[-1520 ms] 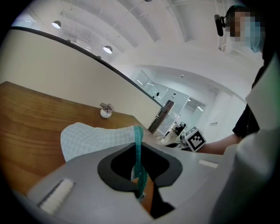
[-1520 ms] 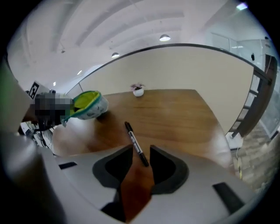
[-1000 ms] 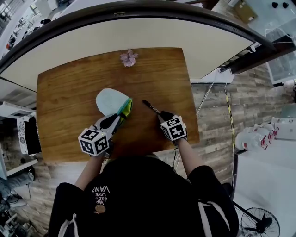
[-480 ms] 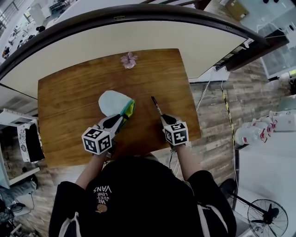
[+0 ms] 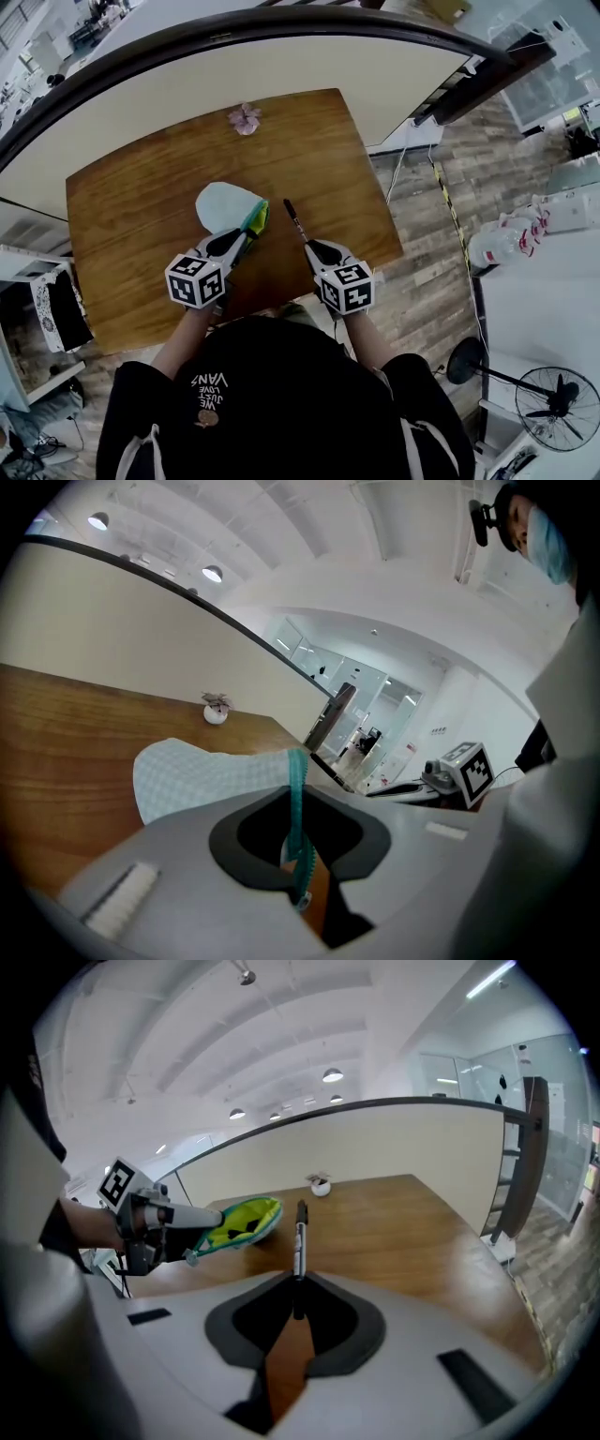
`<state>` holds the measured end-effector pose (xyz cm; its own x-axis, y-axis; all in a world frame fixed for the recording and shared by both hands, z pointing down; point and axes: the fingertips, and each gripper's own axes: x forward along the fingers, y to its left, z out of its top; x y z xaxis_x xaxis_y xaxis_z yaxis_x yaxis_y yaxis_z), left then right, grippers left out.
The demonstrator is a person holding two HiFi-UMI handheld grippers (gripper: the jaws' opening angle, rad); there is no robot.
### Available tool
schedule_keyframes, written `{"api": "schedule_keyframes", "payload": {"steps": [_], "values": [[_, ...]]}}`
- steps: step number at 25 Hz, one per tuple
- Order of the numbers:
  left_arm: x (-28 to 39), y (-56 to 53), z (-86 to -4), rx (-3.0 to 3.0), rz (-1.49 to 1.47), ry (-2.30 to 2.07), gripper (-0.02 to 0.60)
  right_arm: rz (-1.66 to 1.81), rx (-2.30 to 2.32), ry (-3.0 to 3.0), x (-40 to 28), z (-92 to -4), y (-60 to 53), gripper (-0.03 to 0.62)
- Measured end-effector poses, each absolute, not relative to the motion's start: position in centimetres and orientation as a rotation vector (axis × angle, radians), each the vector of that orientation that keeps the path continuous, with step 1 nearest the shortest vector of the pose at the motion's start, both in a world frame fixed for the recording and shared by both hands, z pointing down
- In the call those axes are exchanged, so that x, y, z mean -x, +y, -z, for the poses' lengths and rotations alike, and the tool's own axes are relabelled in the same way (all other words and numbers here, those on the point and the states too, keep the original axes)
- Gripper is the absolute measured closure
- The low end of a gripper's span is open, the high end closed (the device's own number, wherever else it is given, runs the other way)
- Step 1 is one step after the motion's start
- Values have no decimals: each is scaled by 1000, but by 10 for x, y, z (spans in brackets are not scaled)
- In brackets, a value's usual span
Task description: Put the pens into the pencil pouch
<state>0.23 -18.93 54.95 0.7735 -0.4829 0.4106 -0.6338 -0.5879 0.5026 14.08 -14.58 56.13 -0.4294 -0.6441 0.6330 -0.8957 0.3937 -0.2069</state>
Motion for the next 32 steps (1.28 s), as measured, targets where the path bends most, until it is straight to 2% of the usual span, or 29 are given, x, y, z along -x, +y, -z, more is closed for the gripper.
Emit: {"api": "schedule_keyframes", "payload": {"steps": [20,32], "values": [[1,-152,-544,-2492,-437,-646,536,-728,-1141,-2177,-54,-554,-113,548],[0,-133,-547,-2457,-395,-604,536,-1031,-1141,-2258,-40,-541,-153,548]]}}
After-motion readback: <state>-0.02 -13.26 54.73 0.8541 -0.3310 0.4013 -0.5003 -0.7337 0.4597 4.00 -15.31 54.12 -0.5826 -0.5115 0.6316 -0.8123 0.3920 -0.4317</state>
